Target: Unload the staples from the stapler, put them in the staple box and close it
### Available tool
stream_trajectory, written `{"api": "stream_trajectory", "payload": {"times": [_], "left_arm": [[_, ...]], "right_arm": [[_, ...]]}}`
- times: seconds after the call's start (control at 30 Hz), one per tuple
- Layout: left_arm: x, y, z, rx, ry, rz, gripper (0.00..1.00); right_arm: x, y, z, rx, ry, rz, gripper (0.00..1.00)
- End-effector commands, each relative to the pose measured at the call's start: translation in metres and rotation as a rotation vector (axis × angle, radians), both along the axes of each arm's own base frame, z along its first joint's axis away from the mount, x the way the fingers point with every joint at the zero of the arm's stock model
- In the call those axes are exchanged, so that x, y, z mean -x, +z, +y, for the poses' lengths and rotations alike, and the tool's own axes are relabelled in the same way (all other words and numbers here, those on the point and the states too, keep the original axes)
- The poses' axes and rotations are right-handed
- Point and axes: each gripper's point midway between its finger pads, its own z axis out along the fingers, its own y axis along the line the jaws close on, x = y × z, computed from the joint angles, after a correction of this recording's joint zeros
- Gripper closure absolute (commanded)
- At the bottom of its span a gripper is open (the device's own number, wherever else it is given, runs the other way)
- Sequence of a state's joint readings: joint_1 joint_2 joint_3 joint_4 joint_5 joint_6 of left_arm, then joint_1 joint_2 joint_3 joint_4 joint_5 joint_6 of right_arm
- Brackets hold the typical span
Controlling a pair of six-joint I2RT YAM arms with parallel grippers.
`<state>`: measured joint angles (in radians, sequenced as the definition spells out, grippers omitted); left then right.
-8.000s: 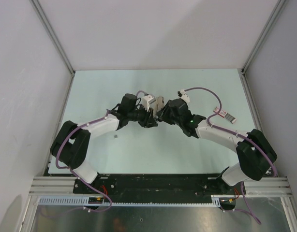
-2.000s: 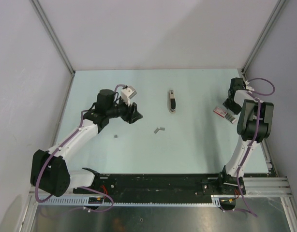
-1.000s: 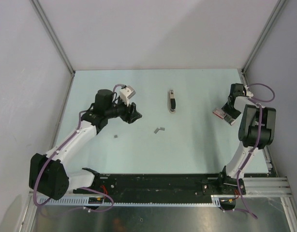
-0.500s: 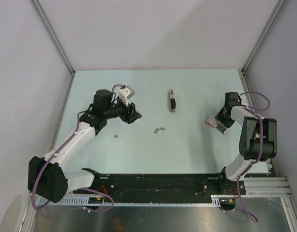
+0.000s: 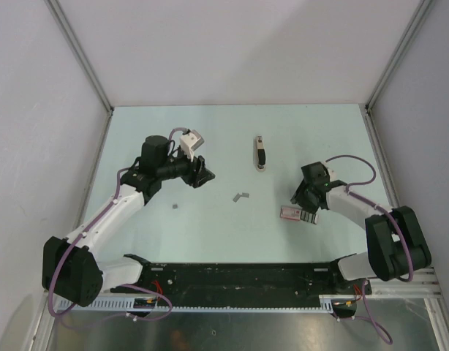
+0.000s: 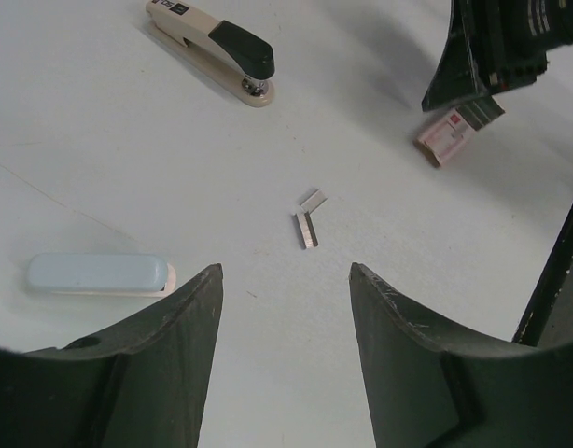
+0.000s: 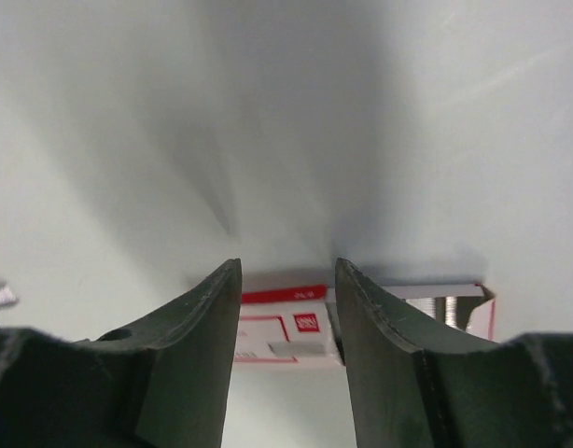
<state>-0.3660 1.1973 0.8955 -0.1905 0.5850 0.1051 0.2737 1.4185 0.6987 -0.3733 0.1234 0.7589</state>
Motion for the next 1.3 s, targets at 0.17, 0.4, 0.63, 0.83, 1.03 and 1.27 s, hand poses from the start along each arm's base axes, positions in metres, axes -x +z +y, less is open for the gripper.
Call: {"api": "stream_trajectory", "payload": {"times": [0.17,0.4,0.63,0.83,1.03,1.27], "left_arm": [[0.005,0.008,-0.004,0.028,-0.039,-0.012,0.38],[0.003,0.01,-0.005,0.032,-0.038,-0.011,0.38],[0.003,0.011,-0.006,0.039,-0.04,-0.002,0.37],[0.004,0.009,-0.01,0.033,-0.052,0.0,0.37],[0.006,0.008,-0.011,0.022,-0.057,-0.014,0.37],[0.007,0.009,-0.01,0.018,-0.058,-0.026,0.37]], "right_arm": [[0.073,-0.021,0.043,-0.072,0.008,0.12,0.51],[0.03,0.025,0.021,-0.072,-0.027,-0.017,0.48],[0.015,0.044,-0.046,-0.01,-0.119,-0.036,0.42],[0.028,0.027,-0.073,0.025,-0.141,0.015,0.41],[0.039,0.0,-0.072,-0.026,-0.157,0.066,0.41],[0.039,-0.01,-0.064,-0.048,-0.145,0.091,0.41]]}}
